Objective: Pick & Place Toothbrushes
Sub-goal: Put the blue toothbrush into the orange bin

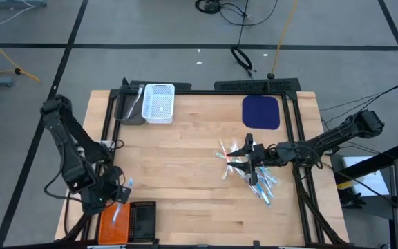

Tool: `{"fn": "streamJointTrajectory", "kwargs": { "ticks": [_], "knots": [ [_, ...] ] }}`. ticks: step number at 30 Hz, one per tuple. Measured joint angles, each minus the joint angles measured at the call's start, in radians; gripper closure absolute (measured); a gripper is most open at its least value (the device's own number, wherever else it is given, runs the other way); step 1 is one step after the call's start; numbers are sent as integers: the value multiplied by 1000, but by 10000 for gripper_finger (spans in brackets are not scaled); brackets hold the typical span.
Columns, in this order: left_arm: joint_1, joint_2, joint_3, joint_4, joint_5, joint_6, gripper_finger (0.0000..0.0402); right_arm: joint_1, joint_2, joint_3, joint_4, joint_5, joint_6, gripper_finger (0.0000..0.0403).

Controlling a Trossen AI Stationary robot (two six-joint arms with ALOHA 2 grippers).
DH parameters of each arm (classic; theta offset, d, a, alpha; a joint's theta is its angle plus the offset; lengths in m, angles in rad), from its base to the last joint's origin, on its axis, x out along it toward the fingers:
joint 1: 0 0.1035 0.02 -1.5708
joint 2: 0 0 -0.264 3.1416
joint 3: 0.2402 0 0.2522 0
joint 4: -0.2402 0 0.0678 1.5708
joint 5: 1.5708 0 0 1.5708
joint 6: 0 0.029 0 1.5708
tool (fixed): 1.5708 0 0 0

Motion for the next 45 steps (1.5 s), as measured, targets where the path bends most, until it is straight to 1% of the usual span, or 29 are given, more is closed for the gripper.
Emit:
{"fn": "streamJointTrajectory", "kwargs": {
  "ticks": [3,8,13,18,28,31,33,35,37,45],
  "knots": [
    [-16,26,0,-1,28,-24,397,0,-5,0,5,0,0,272],
    [-21,72,0,18,117,-54,397,0,-7,0,2,0,0,273],
    [-20,105,0,30,133,-54,397,0,-7,0,9,-1,0,273],
    [-21,124,0,30,186,-54,397,0,-7,0,8,-1,0,273],
    [-25,134,0,61,189,-50,397,0,-7,0,8,-1,0,273],
    [-25,166,0,83,190,-5,397,0,-7,0,8,-1,0,273],
    [-25,184,0,93,210,28,397,0,-7,0,8,-1,0,273],
    [-21,196,0,93,237,33,392,0,-7,0,8,-1,0,273],
    [-21,201,0,91,242,32,386,0,-7,0,8,-1,0,273],
    [-21,202,0,97,216,16,390,0,-7,0,9,-1,-23,273]
  ]
}}
